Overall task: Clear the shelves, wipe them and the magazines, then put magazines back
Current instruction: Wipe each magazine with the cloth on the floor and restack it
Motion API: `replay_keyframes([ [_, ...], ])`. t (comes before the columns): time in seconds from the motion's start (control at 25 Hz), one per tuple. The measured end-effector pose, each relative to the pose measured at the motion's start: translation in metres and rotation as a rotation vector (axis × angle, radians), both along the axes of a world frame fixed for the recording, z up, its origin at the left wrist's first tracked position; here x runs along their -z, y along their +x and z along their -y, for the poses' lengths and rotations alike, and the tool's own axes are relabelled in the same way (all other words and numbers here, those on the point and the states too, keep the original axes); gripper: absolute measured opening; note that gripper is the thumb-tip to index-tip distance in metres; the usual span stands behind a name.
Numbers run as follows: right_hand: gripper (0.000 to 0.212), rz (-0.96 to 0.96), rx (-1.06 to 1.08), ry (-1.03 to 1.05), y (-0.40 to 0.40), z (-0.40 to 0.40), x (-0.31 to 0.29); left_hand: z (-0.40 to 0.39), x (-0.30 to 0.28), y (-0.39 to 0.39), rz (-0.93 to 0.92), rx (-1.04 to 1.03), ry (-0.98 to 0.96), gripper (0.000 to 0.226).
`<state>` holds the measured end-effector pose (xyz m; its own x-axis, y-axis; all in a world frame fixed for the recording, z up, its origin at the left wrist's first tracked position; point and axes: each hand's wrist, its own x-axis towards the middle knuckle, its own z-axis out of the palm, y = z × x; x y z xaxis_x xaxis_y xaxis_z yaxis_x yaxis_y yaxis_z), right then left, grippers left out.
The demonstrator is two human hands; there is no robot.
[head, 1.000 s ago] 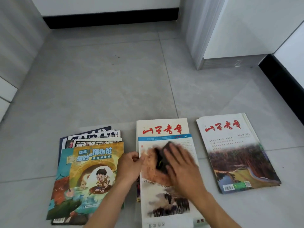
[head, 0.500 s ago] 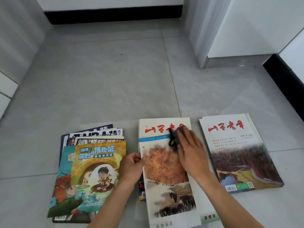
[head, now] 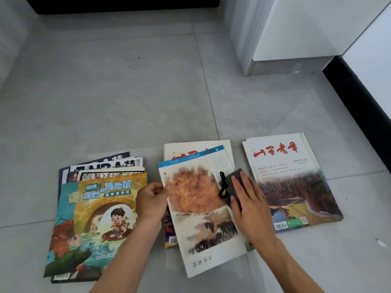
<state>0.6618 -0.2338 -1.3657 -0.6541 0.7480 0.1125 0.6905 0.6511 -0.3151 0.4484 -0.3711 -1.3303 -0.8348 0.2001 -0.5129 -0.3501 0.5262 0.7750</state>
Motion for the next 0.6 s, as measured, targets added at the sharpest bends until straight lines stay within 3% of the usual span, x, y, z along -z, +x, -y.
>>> replay_keyframes([
  [0.08, 0.051, -0.023, -0.020, 0.045, -0.005, 0.033, 0.000, 0.000, 0.002, 0.001, 0.017, -0.012, -0.015, 0.014],
  [0.24, 0.051, -0.048, -0.428, 0.086, 0.036, 0.103, 0.012, 0.000, 0.006, -0.002, 0.023, -0.016, -0.013, 0.014],
  [0.32, 0.051, -0.050, -0.485, 0.105, 0.066, 0.098, 0.022, 0.001, 0.007, -0.002, 0.031, -0.011, -0.009, 0.014],
  [0.4, 0.048, -0.118, -0.273, 0.042, 0.083, 0.086, 0.028, 0.001, 0.007, -0.002, 0.039, -0.006, -0.012, 0.014],
  [0.52, 0.048, -0.290, 0.400, -0.349, 0.065, 0.079, 0.016, 0.002, 0.002, 0.003, 0.006, 0.029, -0.031, 0.011],
  [0.6, 0.052, -0.248, 0.548, -0.477, 0.043, 0.076, 0.006, 0.006, -0.006, 0.009, -0.093, 0.107, -0.074, 0.009],
])
